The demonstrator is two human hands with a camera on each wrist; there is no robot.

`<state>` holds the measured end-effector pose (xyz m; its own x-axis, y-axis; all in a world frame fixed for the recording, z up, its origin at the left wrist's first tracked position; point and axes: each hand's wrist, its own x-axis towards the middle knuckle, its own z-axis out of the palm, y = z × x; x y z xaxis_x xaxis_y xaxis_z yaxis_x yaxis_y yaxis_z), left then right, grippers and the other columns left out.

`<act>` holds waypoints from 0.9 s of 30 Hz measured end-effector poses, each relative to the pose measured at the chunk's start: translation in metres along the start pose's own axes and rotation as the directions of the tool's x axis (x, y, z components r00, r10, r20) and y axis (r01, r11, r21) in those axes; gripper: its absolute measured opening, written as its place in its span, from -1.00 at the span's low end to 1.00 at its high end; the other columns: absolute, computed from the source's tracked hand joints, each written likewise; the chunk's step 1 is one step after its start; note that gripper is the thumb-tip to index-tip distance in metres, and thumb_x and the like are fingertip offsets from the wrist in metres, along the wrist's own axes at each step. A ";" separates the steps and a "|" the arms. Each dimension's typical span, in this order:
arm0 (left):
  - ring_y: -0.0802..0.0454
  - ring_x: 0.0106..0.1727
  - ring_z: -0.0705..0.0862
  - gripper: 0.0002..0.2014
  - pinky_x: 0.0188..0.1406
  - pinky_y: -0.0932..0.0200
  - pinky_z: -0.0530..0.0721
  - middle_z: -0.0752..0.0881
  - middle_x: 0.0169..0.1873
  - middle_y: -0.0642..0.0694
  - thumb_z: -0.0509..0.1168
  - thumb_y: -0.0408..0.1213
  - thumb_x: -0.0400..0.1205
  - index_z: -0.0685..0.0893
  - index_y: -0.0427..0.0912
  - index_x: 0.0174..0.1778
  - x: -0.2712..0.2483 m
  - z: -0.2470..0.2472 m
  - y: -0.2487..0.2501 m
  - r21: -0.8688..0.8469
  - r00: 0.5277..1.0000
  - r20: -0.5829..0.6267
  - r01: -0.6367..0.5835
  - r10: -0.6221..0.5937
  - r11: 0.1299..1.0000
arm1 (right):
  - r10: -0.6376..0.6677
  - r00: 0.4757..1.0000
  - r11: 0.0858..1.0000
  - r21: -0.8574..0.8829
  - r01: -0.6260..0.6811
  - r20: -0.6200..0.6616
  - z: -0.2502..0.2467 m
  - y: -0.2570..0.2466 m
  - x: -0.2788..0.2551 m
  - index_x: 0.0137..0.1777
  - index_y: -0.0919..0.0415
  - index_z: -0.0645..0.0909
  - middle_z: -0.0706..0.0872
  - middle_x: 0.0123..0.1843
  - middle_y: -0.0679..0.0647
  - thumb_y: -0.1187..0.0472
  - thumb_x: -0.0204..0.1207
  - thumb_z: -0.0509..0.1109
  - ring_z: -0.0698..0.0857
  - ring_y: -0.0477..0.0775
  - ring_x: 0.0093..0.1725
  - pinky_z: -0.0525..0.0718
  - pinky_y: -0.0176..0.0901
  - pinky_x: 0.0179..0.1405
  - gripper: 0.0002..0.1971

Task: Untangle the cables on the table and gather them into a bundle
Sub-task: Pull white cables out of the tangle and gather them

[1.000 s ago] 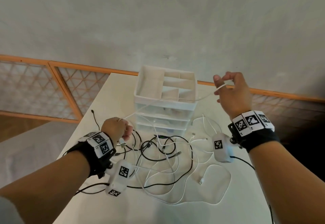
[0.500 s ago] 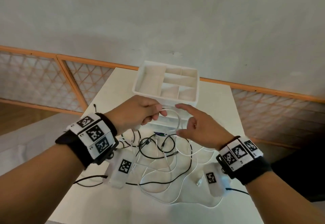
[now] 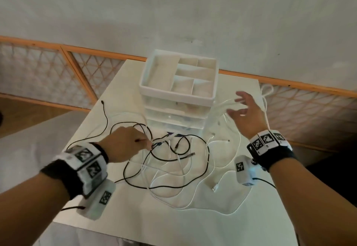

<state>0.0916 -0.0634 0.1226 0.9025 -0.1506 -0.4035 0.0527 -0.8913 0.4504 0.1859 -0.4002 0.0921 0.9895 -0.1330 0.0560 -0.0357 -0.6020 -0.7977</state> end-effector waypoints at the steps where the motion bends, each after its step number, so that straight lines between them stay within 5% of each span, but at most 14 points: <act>1: 0.14 -0.34 0.68 -0.65 -0.42 0.39 0.46 0.73 -0.44 0.15 0.19 -0.21 0.74 0.69 0.19 -0.32 0.008 0.015 -0.004 -0.027 0.998 -0.031 0.057 -0.058 0.998 | 0.010 0.997 1.000 0.007 -0.011 0.081 0.006 -0.002 -0.004 0.63 -0.25 0.27 0.57 0.30 -0.20 0.23 0.54 0.53 0.76 -0.12 -0.16 0.68 -0.29 -0.13 -0.24; 3: -0.01 -0.35 0.65 -0.63 -0.42 0.24 0.51 0.72 -0.33 0.02 0.12 -0.33 0.72 0.71 0.03 -0.32 0.018 0.036 -0.009 -0.152 0.982 -0.103 0.145 -0.161 0.978 | 0.083 0.987 0.996 -0.049 -0.077 0.137 0.023 0.006 -0.021 0.69 -0.38 0.01 0.51 0.30 -0.22 0.33 0.54 0.48 0.78 0.00 -0.21 0.73 -0.17 -0.11 -0.04; 4: 0.00 -0.38 0.61 -0.63 -0.43 0.21 0.50 0.70 -0.32 0.03 0.10 -0.36 0.72 0.72 -0.02 -0.30 0.023 0.043 -0.012 -0.234 0.969 -0.133 0.173 -0.208 0.957 | 0.112 0.990 0.991 -0.086 -0.104 0.088 0.033 0.016 -0.032 0.69 -0.33 0.03 0.56 0.28 -0.19 0.35 0.54 0.44 0.79 0.07 -0.17 0.74 -0.08 -0.02 -0.08; 6: 0.06 -0.40 0.53 -0.67 -0.44 0.17 0.43 0.66 -0.32 0.06 0.11 -0.36 0.72 0.73 -0.11 -0.24 0.028 0.050 -0.012 -0.377 0.952 -0.159 0.186 -0.261 0.908 | 0.207 0.978 0.964 -0.178 -0.199 0.025 0.056 0.041 -0.052 0.59 -0.10 0.29 0.72 0.25 -0.04 0.28 0.55 0.41 0.77 0.16 0.06 0.69 -0.01 0.18 -0.35; 8: 0.06 -0.42 0.46 -0.73 -0.41 0.12 0.39 0.63 -0.33 -0.02 0.17 -0.27 0.73 0.72 -0.26 -0.16 0.029 0.049 -0.008 -0.481 0.947 -0.169 0.164 -0.274 0.861 | 0.380 0.913 0.872 -0.386 -0.300 0.151 0.079 0.061 -0.071 0.49 0.07 0.44 0.69 0.36 0.11 0.06 0.56 0.43 0.68 0.21 0.33 0.60 -0.01 0.33 -0.49; 10: 0.04 -0.47 0.40 -0.68 -0.43 0.12 0.36 0.52 -0.45 -0.04 0.20 -0.16 0.74 0.64 -0.33 -0.18 0.030 0.044 -0.003 -0.547 0.946 -0.182 0.128 -0.267 0.827 | 0.511 0.820 0.765 -0.571 -0.298 0.257 0.097 0.073 -0.083 0.46 0.15 0.49 0.57 0.44 0.16 -0.08 0.58 0.38 0.60 0.25 0.42 0.55 0.01 0.37 -0.48; 11: 0.03 -0.51 0.36 -0.67 -0.47 0.15 0.34 0.46 -0.50 -0.04 0.20 -0.13 0.75 0.60 -0.30 -0.22 0.031 0.039 -0.001 -0.588 0.944 -0.188 0.113 -0.272 0.801 | 0.510 0.820 0.742 -0.615 -0.266 0.261 0.100 0.073 -0.084 0.38 0.17 0.57 0.60 0.39 0.17 -0.05 0.61 0.34 0.62 0.26 0.39 0.57 -0.01 0.33 -0.57; 14: 0.04 -0.63 0.27 -0.69 -0.60 0.24 0.24 0.36 -0.61 -0.07 0.17 -0.16 0.77 0.58 -0.26 -0.23 0.034 0.020 0.003 -0.763 0.939 -0.136 0.104 -0.315 0.638 | 0.412 0.878 0.806 -0.548 -0.225 0.245 0.098 0.054 -0.075 -0.17 0.11 0.67 0.77 -0.02 0.17 0.08 0.60 0.27 0.74 0.29 0.09 0.70 -0.03 0.05 -0.80; 16: 0.08 -0.68 0.23 -0.73 -0.65 0.30 0.20 0.34 -0.65 -0.03 0.14 -0.21 0.78 0.54 -0.25 -0.19 0.034 0.007 0.005 -0.849 0.954 -0.090 0.077 -0.287 0.523 | 0.346 0.911 0.892 -0.379 -0.246 0.224 0.086 0.032 -0.065 -0.29 0.09 0.58 0.79 -0.20 0.10 0.06 0.58 0.29 0.77 0.24 -0.12 0.74 0.01 -0.06 -0.77; 19: 0.10 -0.63 0.27 -0.77 -0.71 0.32 0.23 0.50 -0.55 -0.04 0.10 -0.27 0.79 0.51 -0.19 -0.17 0.033 -0.010 0.014 -0.918 0.970 -0.070 0.029 -0.232 0.396 | 0.138 0.966 0.982 -0.157 -0.104 0.220 0.055 -0.027 -0.058 -0.16 0.04 0.62 0.84 -0.34 0.01 0.11 0.65 0.34 0.66 -0.20 -0.51 0.69 -0.15 -0.33 -0.86; 21: 0.10 -0.61 0.33 -0.79 -0.66 0.29 0.26 0.62 -0.47 -0.08 0.11 -0.28 0.78 0.52 -0.17 -0.17 0.033 -0.024 0.022 -0.936 0.973 -0.085 -0.004 -0.214 0.353 | -0.002 0.960 0.999 -0.042 0.015 0.280 0.036 -0.072 -0.064 -0.02 0.02 0.64 0.84 -0.35 0.03 0.14 0.65 0.40 0.62 -0.27 -0.58 0.52 -0.39 -0.49 -0.98; 24: 0.05 -0.53 0.45 -0.80 -0.53 0.17 0.36 0.76 -0.38 -0.16 0.10 -0.33 0.77 0.51 -0.20 -0.16 0.033 -0.046 0.034 -0.948 0.980 -0.151 -0.107 -0.131 0.299 | -0.140 0.915 0.988 0.110 0.105 0.377 0.026 -0.115 -0.078 0.11 0.00 0.65 0.84 -0.34 0.10 0.17 0.62 0.47 0.66 -0.25 -0.48 0.55 -0.37 -0.38 -0.88; 27: -0.04 -0.37 0.67 -0.77 -0.27 0.06 0.61 0.79 -0.31 -0.22 0.08 -0.33 0.80 0.53 -0.25 -0.15 0.032 -0.055 0.043 -0.901 0.979 -0.201 -0.194 0.023 0.389 | -0.216 0.914 0.965 0.214 0.148 0.342 0.035 -0.133 -0.085 0.16 -0.04 0.65 0.79 -0.37 0.16 0.22 0.63 0.46 0.66 -0.14 -0.45 0.64 -0.26 -0.22 -0.82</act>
<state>0.1461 -0.0824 0.1732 0.9711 -0.0819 -0.2243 0.2300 0.0681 0.9708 0.1115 -0.2815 0.1721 0.9604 0.2780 0.0184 0.1422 -0.4322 -0.8905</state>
